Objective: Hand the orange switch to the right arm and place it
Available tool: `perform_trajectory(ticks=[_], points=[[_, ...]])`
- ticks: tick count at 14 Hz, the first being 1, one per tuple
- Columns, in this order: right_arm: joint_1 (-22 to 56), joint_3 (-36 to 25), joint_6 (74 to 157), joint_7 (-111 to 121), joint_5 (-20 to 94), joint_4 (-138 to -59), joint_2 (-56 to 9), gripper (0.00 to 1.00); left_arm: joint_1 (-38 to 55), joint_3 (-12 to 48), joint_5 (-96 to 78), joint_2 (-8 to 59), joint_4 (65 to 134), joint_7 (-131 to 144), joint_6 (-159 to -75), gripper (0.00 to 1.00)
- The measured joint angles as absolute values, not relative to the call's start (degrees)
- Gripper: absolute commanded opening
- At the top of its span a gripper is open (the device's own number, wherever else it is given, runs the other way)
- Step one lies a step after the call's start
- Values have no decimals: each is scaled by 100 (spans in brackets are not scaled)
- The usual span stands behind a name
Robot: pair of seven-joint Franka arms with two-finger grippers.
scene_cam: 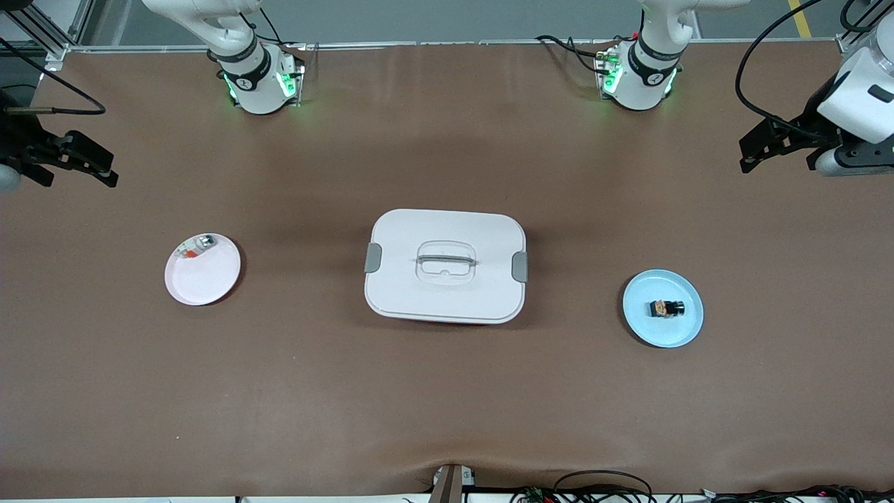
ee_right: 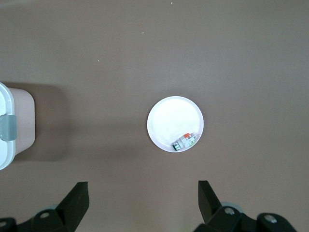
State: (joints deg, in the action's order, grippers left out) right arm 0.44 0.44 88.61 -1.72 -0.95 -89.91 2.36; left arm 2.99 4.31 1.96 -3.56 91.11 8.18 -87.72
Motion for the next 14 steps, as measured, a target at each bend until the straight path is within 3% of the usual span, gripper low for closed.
perform_trajectory(ticks=[14], points=[[44, 41, 8862, -171, -95, -8989, 236, 100, 282, 409, 196, -276, 9114, 818, -8803, 100]])
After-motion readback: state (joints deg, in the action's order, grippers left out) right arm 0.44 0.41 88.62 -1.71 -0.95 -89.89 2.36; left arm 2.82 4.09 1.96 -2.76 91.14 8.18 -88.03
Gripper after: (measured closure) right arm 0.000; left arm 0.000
